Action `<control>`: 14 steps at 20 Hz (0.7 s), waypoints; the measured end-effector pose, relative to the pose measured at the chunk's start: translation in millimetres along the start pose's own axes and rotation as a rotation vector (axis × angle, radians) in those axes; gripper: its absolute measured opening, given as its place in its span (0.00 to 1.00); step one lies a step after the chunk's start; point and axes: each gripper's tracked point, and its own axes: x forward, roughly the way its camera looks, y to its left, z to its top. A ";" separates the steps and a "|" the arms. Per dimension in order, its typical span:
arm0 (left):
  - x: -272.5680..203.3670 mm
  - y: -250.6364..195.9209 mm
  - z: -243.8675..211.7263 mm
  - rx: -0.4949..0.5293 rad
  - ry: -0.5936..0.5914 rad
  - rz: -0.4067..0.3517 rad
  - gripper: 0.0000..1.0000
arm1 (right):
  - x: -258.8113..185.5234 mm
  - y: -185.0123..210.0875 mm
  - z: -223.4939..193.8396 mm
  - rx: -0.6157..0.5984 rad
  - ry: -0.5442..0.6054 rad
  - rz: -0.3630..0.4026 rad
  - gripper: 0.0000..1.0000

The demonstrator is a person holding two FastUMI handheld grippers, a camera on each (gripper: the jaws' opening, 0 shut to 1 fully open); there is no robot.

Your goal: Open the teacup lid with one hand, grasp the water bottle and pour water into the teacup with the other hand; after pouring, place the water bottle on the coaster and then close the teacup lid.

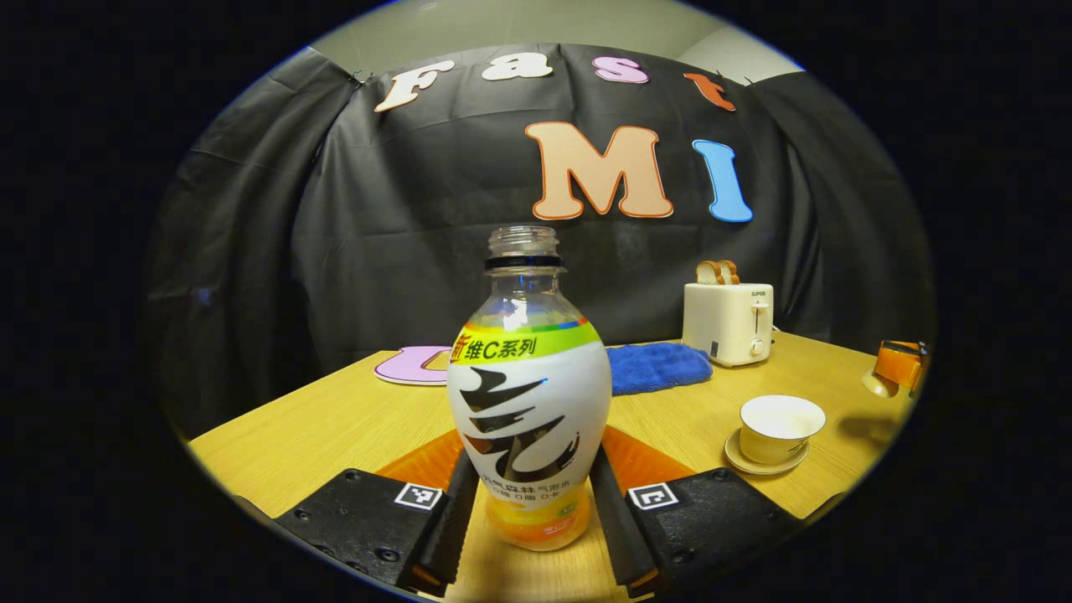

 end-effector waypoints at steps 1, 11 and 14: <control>-0.4 -1.1 0.7 0.013 0.001 0.000 0.64 | 0.1 -0.6 -0.4 0.000 0.000 -0.002 0.27; 7.1 0.5 59.5 0.605 -0.073 0.085 0.63 | 0.4 -21.7 0.6 0.000 -0.002 -0.045 0.28; 18.4 -7.3 64.3 0.811 -0.068 0.095 0.64 | 1.3 -30.6 1.4 0.006 -0.003 -0.065 0.28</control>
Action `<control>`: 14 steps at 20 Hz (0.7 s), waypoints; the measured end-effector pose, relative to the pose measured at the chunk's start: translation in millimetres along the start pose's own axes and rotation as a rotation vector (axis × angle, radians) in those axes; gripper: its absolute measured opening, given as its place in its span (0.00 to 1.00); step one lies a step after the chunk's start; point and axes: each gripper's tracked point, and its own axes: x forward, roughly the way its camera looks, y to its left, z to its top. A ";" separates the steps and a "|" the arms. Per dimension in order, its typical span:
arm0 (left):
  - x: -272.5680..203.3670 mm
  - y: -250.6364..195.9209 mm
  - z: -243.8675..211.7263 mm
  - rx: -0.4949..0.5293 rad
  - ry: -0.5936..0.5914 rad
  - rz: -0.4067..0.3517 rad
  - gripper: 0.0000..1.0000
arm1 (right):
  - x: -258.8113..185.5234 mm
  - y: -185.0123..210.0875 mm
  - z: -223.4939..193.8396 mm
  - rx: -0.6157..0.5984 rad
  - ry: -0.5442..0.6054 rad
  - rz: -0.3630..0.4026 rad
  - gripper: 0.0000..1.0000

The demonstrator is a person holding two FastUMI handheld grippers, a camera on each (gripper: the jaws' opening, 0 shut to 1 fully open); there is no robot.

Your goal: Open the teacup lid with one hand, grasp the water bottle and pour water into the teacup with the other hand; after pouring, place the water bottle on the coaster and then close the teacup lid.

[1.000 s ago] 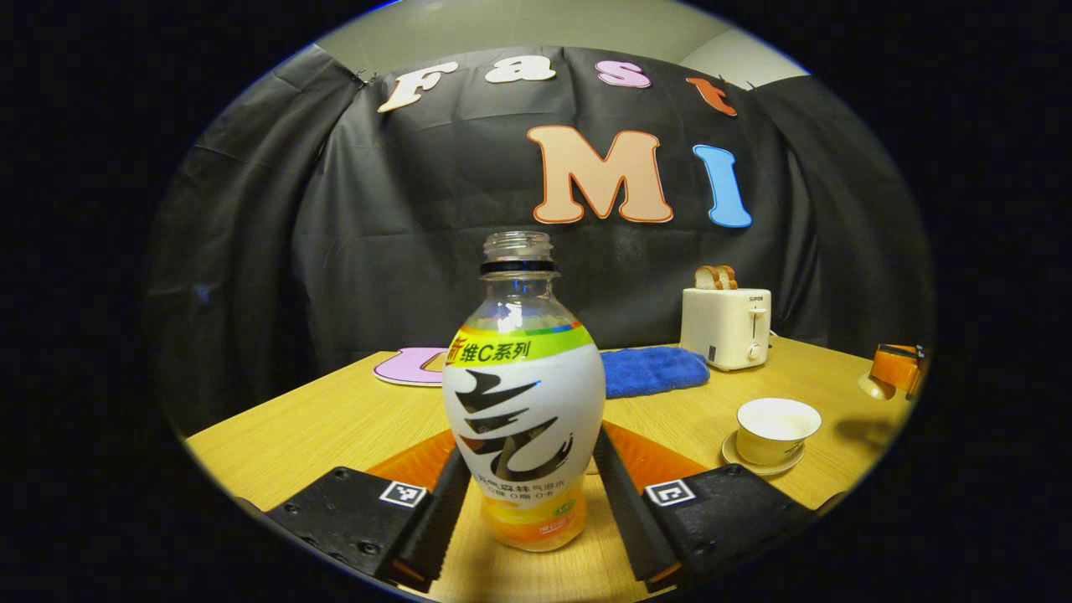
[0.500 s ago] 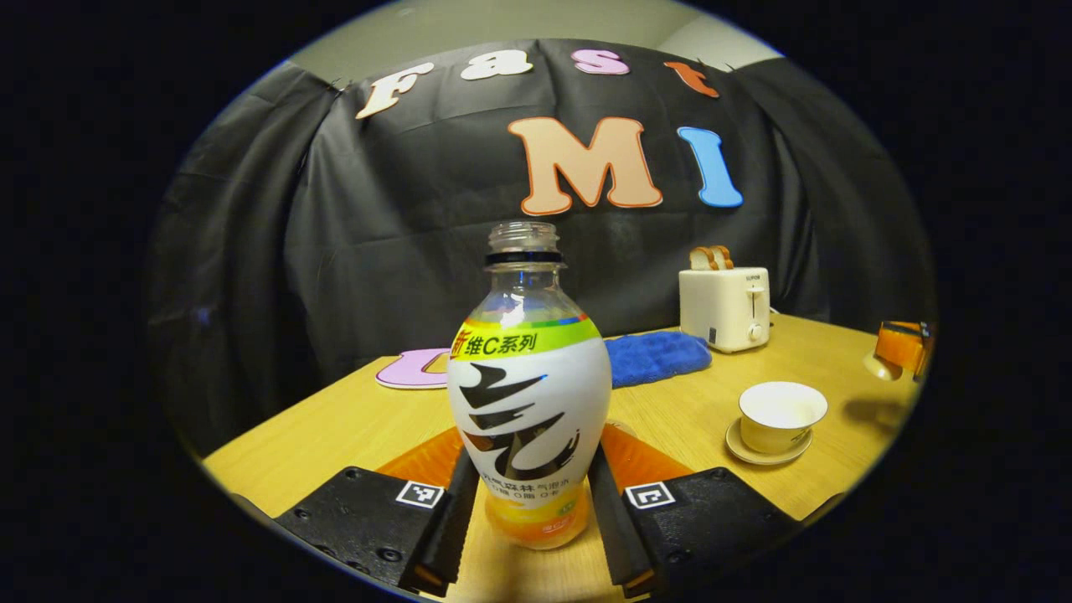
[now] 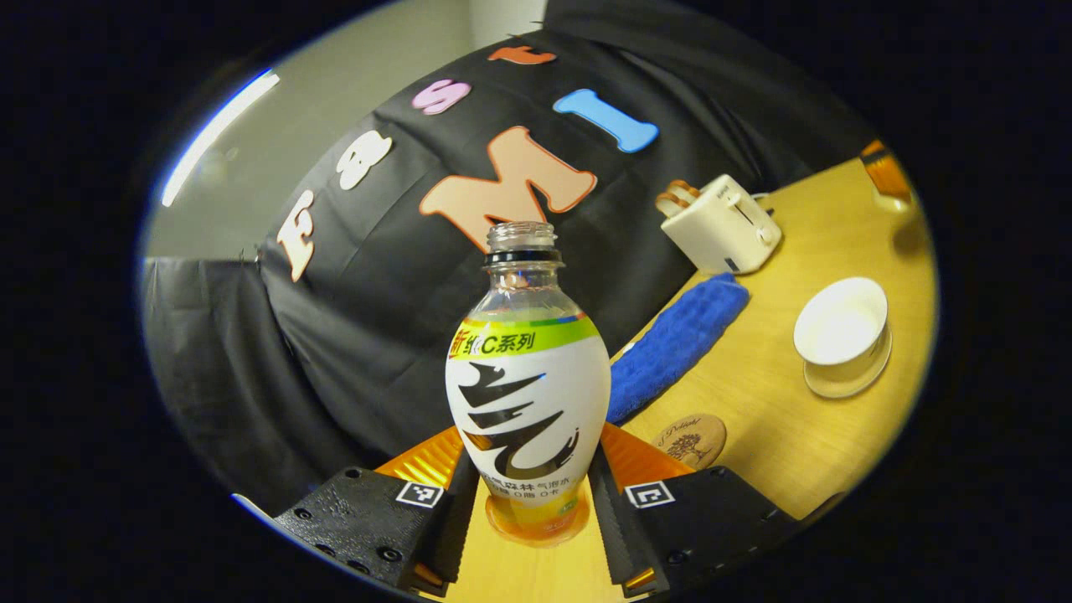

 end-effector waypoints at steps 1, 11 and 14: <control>1.4 -6.3 3.6 0.061 -0.006 -0.010 0.64 | -0.5 -4.1 0.2 0.002 -0.001 -0.011 0.28; -10.1 -49.2 5.1 0.515 -0.043 -0.070 0.62 | 0.9 -20.6 0.6 0.091 0.004 -0.019 0.28; 3.9 -51.9 3.7 0.608 -0.037 -0.078 0.62 | 0.5 -15.9 1.1 0.057 0.001 -0.020 0.29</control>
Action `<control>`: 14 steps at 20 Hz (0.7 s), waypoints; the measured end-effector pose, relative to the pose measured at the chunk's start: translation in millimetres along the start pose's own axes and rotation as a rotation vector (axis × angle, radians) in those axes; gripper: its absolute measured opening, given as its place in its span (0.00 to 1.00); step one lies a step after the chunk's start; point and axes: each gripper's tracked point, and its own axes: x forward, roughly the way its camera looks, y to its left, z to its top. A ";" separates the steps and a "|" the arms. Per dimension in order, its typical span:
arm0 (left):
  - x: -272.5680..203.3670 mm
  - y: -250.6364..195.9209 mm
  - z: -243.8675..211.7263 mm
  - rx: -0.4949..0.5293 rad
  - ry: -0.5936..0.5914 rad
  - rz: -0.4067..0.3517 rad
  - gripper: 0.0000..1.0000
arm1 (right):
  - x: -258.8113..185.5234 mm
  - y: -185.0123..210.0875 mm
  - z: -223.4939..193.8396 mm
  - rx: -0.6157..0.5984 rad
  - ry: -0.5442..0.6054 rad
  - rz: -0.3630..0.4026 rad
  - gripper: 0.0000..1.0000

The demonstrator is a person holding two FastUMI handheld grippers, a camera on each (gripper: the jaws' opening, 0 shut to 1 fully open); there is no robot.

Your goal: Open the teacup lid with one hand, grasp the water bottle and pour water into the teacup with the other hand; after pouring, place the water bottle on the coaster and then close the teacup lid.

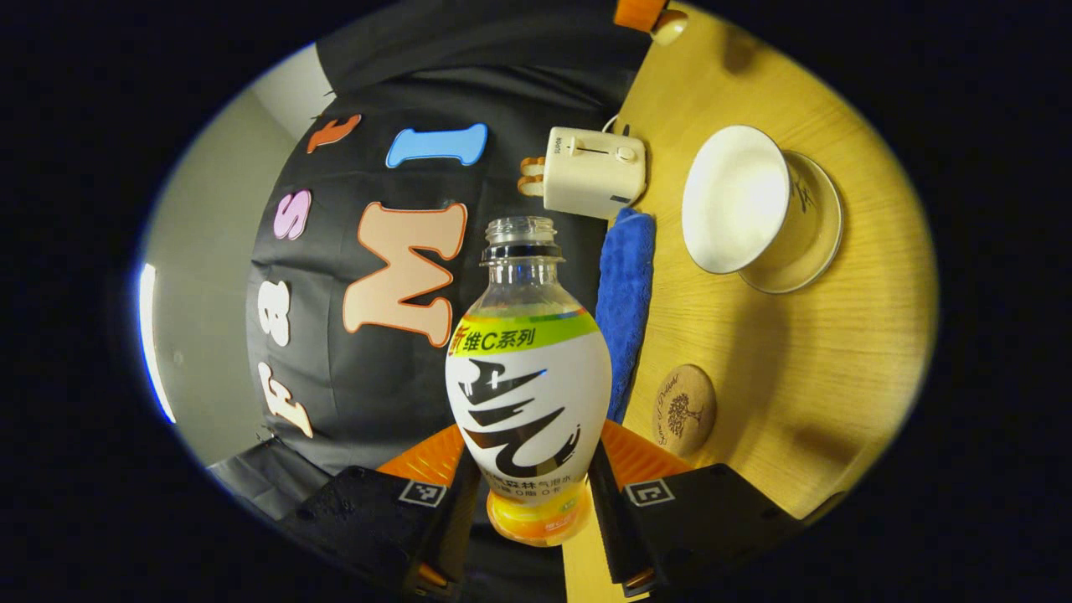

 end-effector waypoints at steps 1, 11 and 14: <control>5.9 3.9 1.5 0.038 0.000 -0.002 0.62 | 0.0 1.2 -0.3 -0.016 -0.001 -0.001 0.27; 8.6 15.1 13.6 0.310 -0.016 -0.022 0.63 | 1.7 6.0 -0.4 -0.064 -0.007 -0.006 0.27; 9.5 14.7 14.1 0.379 -0.016 -0.032 0.63 | 2.3 6.4 -0.8 -0.065 -0.007 -0.007 0.25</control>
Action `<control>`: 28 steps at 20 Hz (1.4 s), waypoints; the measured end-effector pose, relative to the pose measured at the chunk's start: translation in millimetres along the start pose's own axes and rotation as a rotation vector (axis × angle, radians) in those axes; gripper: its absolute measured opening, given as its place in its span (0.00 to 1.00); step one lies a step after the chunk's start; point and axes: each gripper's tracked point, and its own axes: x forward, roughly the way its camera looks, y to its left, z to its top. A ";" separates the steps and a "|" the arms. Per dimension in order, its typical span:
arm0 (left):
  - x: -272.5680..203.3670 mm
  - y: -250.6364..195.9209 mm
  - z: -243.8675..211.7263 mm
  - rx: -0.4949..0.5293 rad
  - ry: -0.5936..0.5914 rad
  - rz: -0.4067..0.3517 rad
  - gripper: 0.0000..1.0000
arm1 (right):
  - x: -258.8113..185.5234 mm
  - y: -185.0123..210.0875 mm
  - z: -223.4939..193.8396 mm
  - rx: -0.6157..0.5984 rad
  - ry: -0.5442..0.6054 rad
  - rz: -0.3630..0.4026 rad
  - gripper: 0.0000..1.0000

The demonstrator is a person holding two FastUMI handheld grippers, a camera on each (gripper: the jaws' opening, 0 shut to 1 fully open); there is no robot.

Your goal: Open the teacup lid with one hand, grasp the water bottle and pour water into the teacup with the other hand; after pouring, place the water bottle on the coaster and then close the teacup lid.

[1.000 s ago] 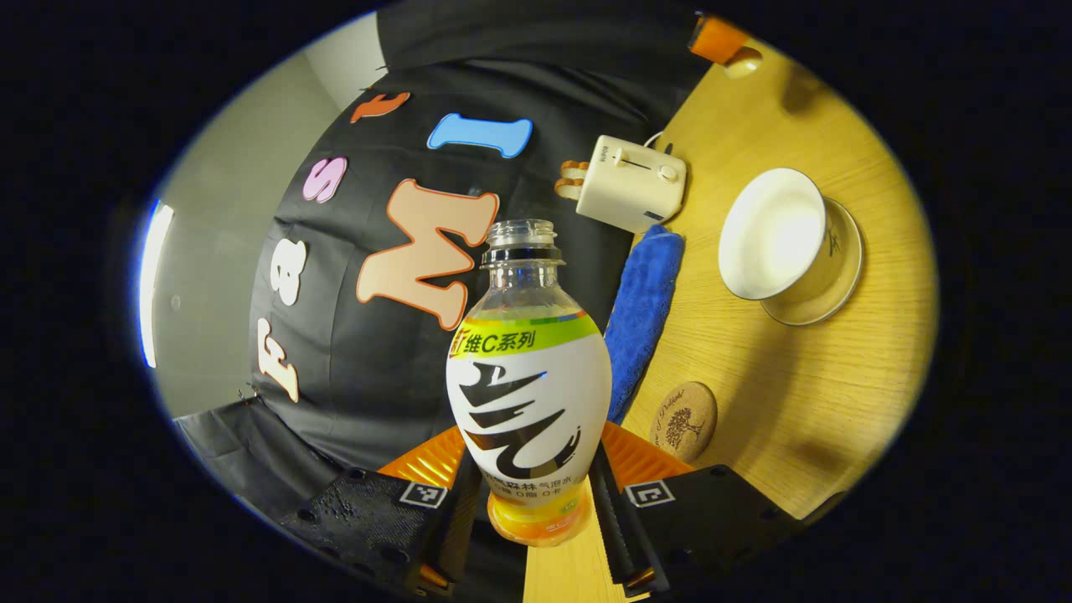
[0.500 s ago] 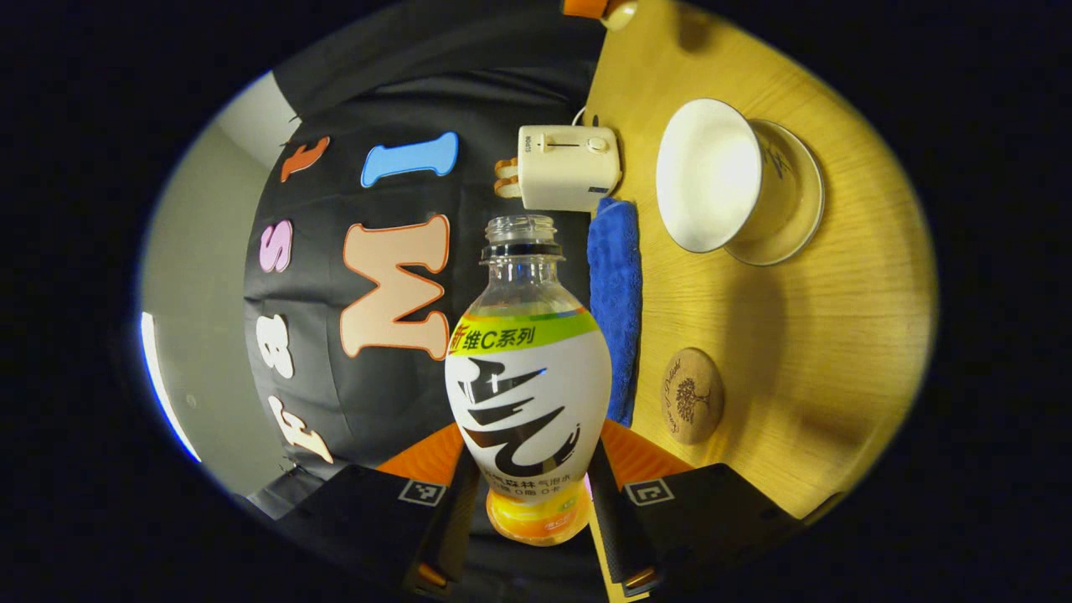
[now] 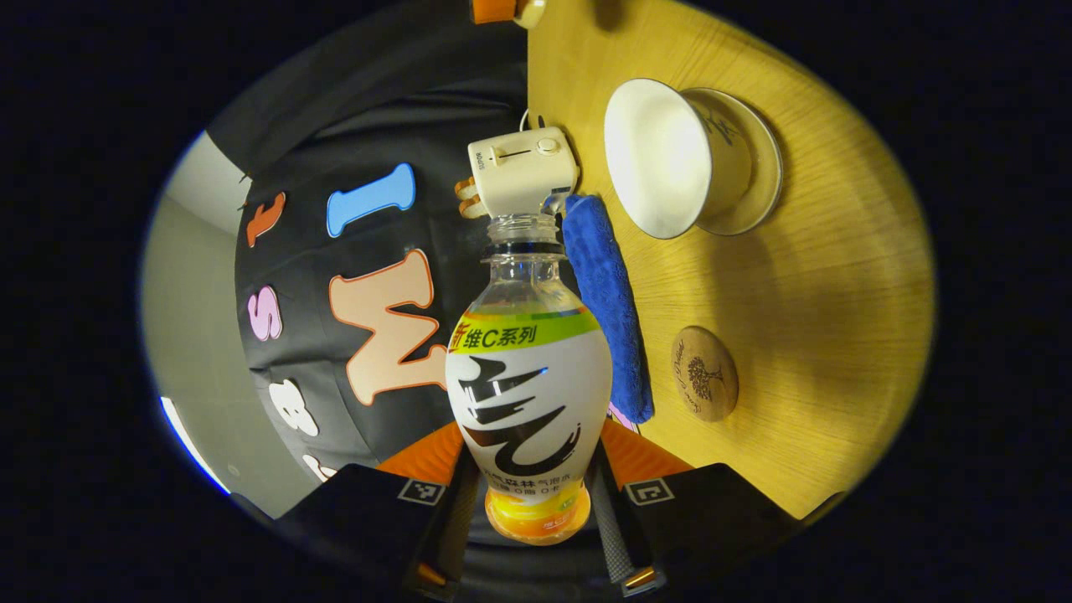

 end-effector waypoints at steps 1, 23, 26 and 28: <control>0.0 1.0 1.2 0.018 -0.001 -0.001 0.63 | 0.3 0.1 0.0 0.002 0.001 0.000 0.27; -0.4 12.9 3.0 0.209 0.001 -0.013 0.62 | 5.8 0.4 -3.9 0.001 -0.003 -0.002 0.27; -0.7 13.1 3.4 0.226 0.003 -0.016 0.63 | 6.7 1.5 -4.6 0.001 -0.002 0.001 0.27; -0.2 12.9 2.4 0.227 0.003 -0.021 0.62 | 6.4 1.4 -4.8 0.001 -0.002 0.001 0.27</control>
